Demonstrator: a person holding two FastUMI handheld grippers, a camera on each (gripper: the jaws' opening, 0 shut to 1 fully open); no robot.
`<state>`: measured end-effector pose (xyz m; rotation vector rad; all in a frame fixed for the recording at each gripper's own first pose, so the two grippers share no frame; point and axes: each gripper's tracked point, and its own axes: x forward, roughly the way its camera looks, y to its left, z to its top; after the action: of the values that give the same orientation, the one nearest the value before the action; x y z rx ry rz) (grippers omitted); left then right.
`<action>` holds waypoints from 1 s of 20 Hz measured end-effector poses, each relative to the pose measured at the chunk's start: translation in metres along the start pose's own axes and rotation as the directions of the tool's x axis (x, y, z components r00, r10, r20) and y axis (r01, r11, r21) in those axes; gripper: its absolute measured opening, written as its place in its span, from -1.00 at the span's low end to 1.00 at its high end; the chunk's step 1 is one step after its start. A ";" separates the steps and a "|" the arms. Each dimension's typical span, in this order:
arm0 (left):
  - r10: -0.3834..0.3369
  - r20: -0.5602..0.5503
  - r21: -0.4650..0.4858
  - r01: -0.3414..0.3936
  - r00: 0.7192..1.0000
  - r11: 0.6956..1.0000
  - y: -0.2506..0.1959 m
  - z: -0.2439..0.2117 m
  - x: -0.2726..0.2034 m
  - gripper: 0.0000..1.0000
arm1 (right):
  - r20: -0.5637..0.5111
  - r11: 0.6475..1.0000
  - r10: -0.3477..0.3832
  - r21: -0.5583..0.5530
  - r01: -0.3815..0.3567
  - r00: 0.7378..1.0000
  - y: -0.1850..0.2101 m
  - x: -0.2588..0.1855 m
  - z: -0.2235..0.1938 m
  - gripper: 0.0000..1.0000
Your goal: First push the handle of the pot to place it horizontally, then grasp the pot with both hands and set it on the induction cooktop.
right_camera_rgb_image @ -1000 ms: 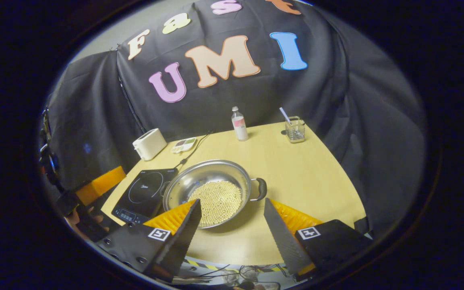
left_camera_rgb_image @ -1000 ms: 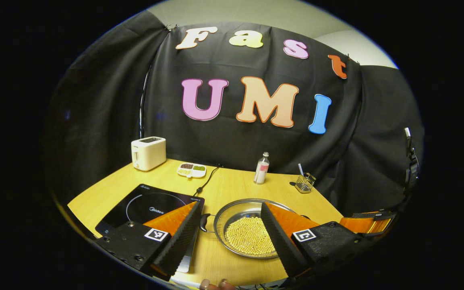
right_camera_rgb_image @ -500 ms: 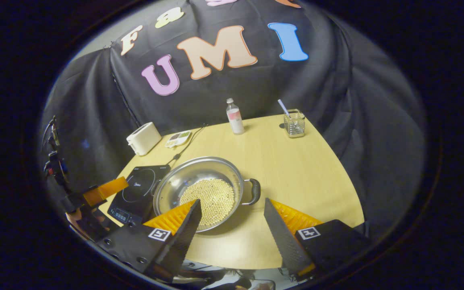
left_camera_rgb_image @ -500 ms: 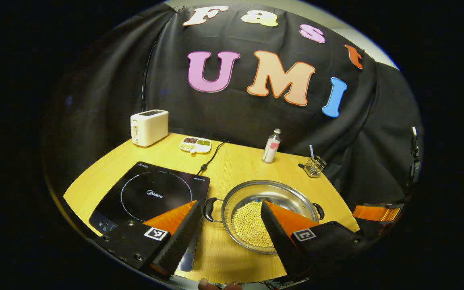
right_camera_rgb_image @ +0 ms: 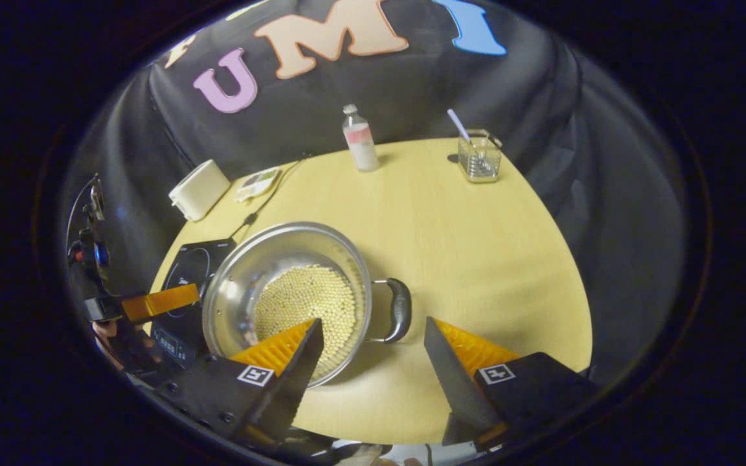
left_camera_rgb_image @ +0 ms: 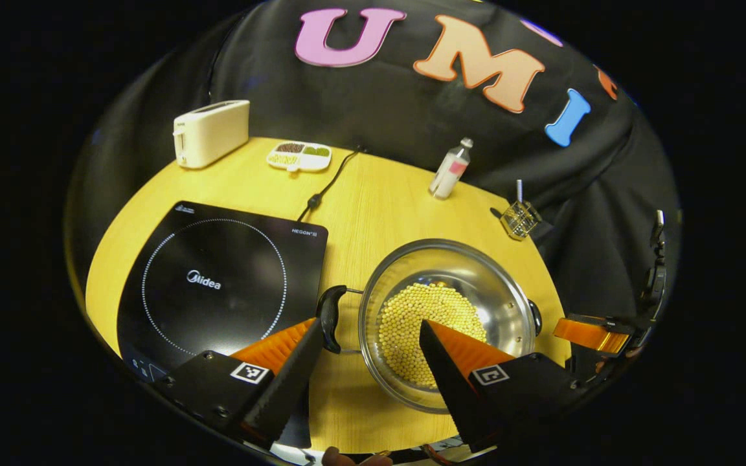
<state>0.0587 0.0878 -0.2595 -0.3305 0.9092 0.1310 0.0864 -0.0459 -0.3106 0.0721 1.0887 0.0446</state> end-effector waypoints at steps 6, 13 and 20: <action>0.026 -0.120 0.054 -0.020 0.992 0.998 0.010 -0.005 0.038 0.96 | -0.139 0.999 0.001 0.041 0.005 0.990 -0.004 0.045 -0.010 0.90; 0.044 -0.150 0.114 -0.027 0.988 0.993 0.009 0.002 0.046 0.87 | -0.220 0.996 0.031 0.089 -0.012 0.975 0.003 0.071 -0.017 0.97; 0.039 -0.143 0.063 -0.030 0.989 0.998 0.016 0.005 0.046 0.80 | -0.253 0.999 0.000 0.047 0.013 0.967 -0.006 0.077 -0.026 0.79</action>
<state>0.0865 0.1029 -0.2972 -0.2705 1.0604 0.1125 0.0992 -0.0458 -0.3905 0.1084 1.3459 0.0220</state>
